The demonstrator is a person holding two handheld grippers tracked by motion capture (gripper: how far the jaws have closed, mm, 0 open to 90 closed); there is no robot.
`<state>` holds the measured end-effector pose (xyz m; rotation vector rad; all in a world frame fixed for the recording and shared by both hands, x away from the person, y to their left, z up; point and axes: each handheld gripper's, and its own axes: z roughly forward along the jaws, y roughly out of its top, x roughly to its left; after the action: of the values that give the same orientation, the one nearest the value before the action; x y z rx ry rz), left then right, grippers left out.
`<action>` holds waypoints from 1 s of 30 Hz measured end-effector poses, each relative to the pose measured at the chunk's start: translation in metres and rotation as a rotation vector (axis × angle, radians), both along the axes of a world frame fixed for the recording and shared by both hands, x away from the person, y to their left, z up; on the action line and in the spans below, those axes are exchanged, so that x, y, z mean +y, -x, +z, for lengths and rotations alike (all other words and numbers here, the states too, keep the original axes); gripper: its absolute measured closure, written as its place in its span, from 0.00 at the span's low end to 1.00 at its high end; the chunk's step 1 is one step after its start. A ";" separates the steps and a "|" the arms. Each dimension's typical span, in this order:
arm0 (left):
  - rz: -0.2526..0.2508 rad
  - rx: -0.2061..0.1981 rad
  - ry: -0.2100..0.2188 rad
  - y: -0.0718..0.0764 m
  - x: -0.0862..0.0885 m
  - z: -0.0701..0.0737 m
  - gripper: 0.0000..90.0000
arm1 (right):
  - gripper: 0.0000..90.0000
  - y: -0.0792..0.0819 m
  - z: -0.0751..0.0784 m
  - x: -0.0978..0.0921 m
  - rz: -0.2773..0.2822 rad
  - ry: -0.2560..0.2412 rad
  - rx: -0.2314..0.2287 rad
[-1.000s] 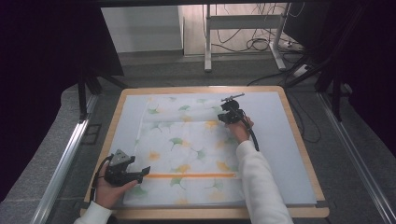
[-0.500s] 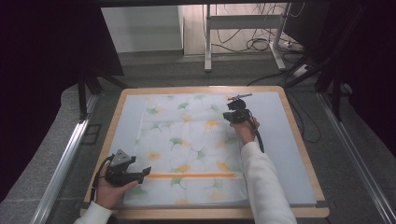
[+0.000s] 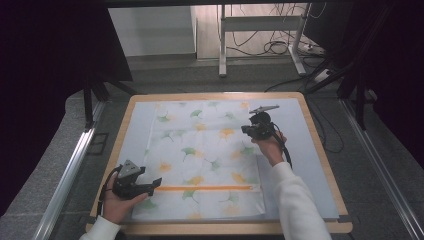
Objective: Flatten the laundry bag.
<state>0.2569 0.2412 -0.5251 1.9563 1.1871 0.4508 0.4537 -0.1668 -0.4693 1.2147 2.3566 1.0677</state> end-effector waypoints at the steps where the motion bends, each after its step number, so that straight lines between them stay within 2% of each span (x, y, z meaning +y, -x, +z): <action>1: 0.001 -0.003 0.002 0.000 0.000 0.000 0.24 | 0.99 0.006 0.000 -0.001 0.008 -0.006 0.004; 11: 0.011 -0.036 0.010 -0.001 -0.005 0.001 0.24 | 0.99 0.067 -0.007 -0.010 0.133 -0.008 0.002; 14: 0.012 -0.014 0.039 -0.003 -0.005 0.002 0.25 | 0.99 0.081 -0.012 -0.013 0.159 -0.009 0.004; 19: 0.027 -0.020 0.075 -0.003 -0.003 0.005 0.25 | 0.99 0.105 -0.015 -0.020 0.183 -0.016 0.001; 22: 0.028 -0.036 0.064 -0.001 -0.003 0.004 0.24 | 0.99 0.121 -0.013 -0.024 0.197 -0.038 0.001; 26: 0.005 -0.050 0.017 0.000 -0.006 0.002 0.24 | 0.99 0.140 -0.019 -0.029 0.207 -0.044 0.014; 30: -0.017 -0.046 0.023 0.002 -0.008 0.004 0.26 | 0.99 0.156 -0.028 -0.037 0.204 -0.045 0.047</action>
<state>0.2546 0.2334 -0.5211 1.9253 1.1414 0.4688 0.2973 -0.2038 -0.4978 1.0420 2.5492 1.1717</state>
